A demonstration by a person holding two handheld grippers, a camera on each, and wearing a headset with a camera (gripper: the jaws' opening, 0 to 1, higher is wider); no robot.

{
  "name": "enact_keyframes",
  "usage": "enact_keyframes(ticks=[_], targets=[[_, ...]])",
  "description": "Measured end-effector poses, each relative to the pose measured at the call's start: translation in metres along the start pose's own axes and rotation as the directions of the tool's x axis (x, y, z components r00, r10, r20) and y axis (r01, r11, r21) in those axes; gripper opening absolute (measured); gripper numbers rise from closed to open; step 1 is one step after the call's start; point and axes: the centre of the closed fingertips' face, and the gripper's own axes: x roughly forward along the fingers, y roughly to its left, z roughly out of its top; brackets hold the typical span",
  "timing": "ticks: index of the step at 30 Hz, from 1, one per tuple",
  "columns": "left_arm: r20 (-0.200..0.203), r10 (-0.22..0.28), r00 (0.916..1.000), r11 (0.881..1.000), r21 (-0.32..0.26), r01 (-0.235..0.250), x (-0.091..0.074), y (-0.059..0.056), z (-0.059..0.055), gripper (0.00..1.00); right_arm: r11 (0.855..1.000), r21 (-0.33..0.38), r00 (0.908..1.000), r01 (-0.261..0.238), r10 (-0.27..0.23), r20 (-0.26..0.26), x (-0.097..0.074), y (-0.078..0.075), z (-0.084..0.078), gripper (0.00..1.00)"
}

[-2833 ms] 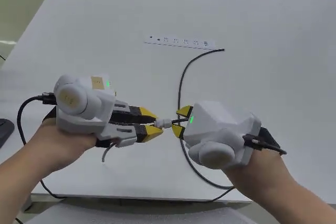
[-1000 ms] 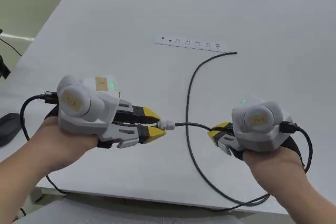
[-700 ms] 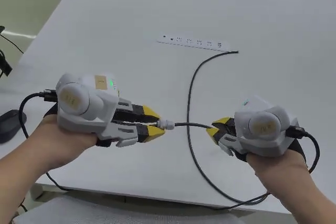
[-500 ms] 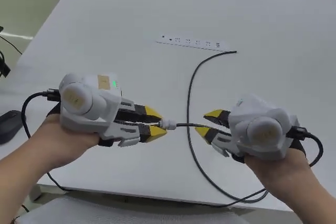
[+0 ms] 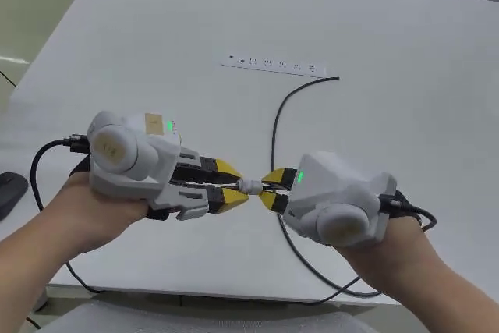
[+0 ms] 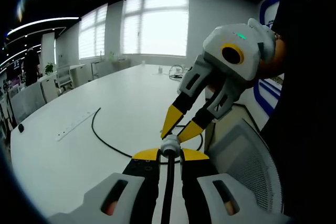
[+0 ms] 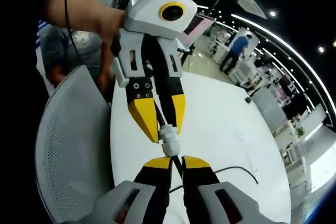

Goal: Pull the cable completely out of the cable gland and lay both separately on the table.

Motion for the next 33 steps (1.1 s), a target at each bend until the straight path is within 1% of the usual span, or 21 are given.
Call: enact_keyframes(ticks=[2,5,6,9,11,14,16,19,21,22,23,24,26,27,28,30,31,33], targets=[[0.003,-0.005,1.0000,1.000,0.005,0.005,0.001,0.000,0.001,0.15,1.000,0.007,1.0000,0.001,-0.001,0.000,0.000,-0.001,-0.001,0.01],[0.011,-0.007,0.9999,1.000,0.010,0.007,0.001,0.001,0.003,0.15,0.999,0.046,1.0000,0.007,-0.007,0.000,-0.001,-0.004,-0.002,0.01],[0.013,-0.009,0.9999,1.000,0.011,0.009,0.001,0.001,0.003,0.15,0.998,0.067,0.9999,0.012,-0.011,-0.013,-0.002,-0.005,-0.005,0.01],[0.020,-0.012,0.9997,1.000,0.014,0.012,0.000,0.003,0.004,0.15,0.994,0.105,0.9996,0.023,-0.020,-0.022,-0.003,-0.008,-0.010,0.00],[0.029,-0.010,0.9995,1.000,0.013,0.010,-0.002,0.005,0.006,0.15,0.990,0.140,0.9992,0.030,-0.026,-0.029,-0.004,-0.011,-0.014,0.00],[0.037,-0.011,0.9993,1.000,0.009,0.011,-0.003,0.006,0.007,0.15,0.983,0.180,0.9989,0.035,-0.029,-0.036,-0.005,-0.015,-0.021,0.00],[0.039,-0.010,0.9992,1.000,0.007,0.010,-0.003,0.006,0.007,0.15,0.982,0.182,0.9986,0.039,-0.032,-0.042,-0.005,-0.017,-0.026,0.00],[0.035,-0.011,0.9993,1.000,0.006,0.011,-0.004,0.006,0.006,0.15,0.975,0.219,0.9981,0.043,-0.032,-0.053,-0.005,-0.019,-0.033,0.00],[0.037,-0.012,0.9993,1.000,0.007,0.011,-0.004,0.006,0.006,0.15,0.966,0.256,0.9983,0.041,-0.029,-0.050,-0.004,-0.019,-0.037,0.00],[0.038,-0.011,0.9992,1.000,0.006,0.011,-0.005,0.006,0.006,0.15,0.957,0.287,0.9984,0.042,-0.029,-0.048,-0.004,-0.020,-0.039,0.00],[0.039,-0.011,0.9992,1.000,0.005,0.010,-0.005,0.007,0.007,0.15,0.955,0.293,0.9983,0.043,-0.030,-0.051,-0.004,-0.021,-0.041,0.00],[0.039,-0.010,0.9992,1.000,0.005,0.009,-0.005,0.007,0.007,0.15,0.948,0.316,0.9980,0.043,-0.026,-0.058,-0.003,-0.021,-0.045,0.00],[0.038,-0.007,0.9993,1.000,0.006,0.006,-0.006,0.008,0.006,0.15,0.932,0.361,0.9983,0.041,-0.023,-0.054,-0.002,-0.021,-0.049,0.00],[0.039,-0.006,0.9992,1.000,0.005,0.006,-0.006,0.008,0.007,0.15,0.914,0.404,0.9984,0.036,-0.015,-0.054,-0.002,-0.020,-0.053,0.00],[0.041,-0.006,0.9991,1.000,0.002,0.006,-0.007,0.008,0.007,0.15,0.905,0.424,0.9984,0.034,-0.012,-0.056,-0.002,-0.021,-0.055,0.00],[0.040,-0.004,0.9992,1.000,0.001,0.004,-0.007,0.008,0.006,0.15,0.899,0.437,0.9986,0.038,-0.019,-0.049,-0.002,-0.024,-0.059,0.01],[0.039,-0.004,0.9992,1.000,0.001,0.004,-0.007,0.008,0.006,0.15,0.888,0.458,0.9983,0.040,-0.016,-0.056,-0.002,-0.024,-0.064,0.01],[0.038,-0.004,0.9993,1.000,0.000,0.004,-0.006,0.008,0.006,0.15,0.877,0.478,0.9976,0.047,-0.017,-0.067,-0.001,-0.025,-0.072,0.01]])
